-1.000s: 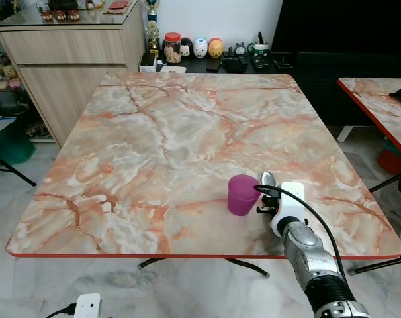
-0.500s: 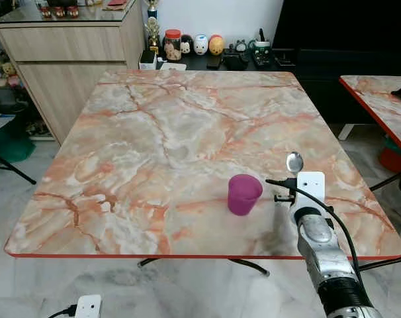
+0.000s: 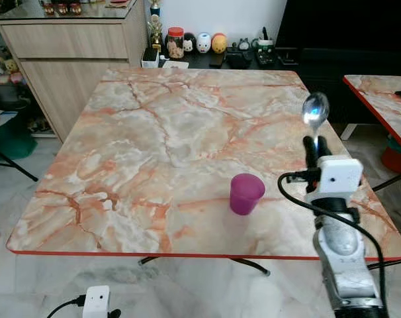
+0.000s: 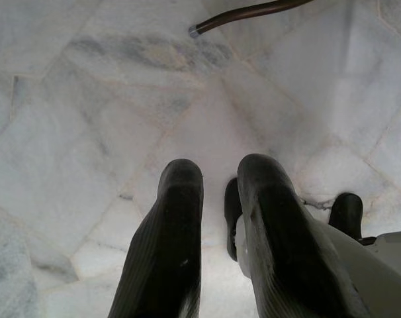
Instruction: Setting the table
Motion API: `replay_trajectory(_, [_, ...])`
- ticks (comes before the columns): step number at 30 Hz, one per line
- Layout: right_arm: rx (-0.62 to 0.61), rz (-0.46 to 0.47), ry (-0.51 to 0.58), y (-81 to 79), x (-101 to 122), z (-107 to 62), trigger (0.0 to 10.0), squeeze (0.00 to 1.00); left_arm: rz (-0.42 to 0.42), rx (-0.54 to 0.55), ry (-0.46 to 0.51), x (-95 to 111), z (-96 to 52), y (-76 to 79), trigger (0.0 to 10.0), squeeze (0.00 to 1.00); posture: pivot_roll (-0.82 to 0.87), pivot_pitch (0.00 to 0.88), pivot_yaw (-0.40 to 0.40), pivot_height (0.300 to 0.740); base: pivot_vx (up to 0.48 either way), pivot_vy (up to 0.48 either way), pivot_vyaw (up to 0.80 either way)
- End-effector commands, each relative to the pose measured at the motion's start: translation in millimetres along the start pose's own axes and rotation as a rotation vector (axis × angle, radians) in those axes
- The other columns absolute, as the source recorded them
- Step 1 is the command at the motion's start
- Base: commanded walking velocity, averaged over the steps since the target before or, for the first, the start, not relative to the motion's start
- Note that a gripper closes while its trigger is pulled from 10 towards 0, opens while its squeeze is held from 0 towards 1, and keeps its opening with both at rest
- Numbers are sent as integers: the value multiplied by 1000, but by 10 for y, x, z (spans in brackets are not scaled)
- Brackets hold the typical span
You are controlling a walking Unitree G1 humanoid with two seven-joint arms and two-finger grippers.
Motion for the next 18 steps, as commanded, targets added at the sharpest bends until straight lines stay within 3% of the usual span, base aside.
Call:
replay_trajectory(1, [25, 5, 10, -64, 34, 16, 10000, 0, 26, 7, -9, -21, -4, -20, 10000, 0, 32, 0, -24, 740, 0, 0, 0])
replay_trajectory(4, [49, 19, -5, -144, -10, 22, 10000, 0, 28, 4, -2, 3, 1, -11, 10000, 0, 42, 0, -29, 740, 0, 0, 0])
replay_trajectory(18, [89, 88, 13, -394, 100, 144, 10000, 0, 30, -1, 29, 93, 19, 36, 10000, 0, 37, 0, -31, 740, 0, -365, 0])
Point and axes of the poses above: a point about 5 cm out from each wrist's last joint towards the gripper, its own z axis pointing out of the wrist towards the gripper, its own x axis along the axis of the wrist's last joint, y = z × x, the point moved 6 cm from there along z, pointing out of the wrist towards the gripper, and after that the axes turned 6 degrees about z, right-handed, at the moved point
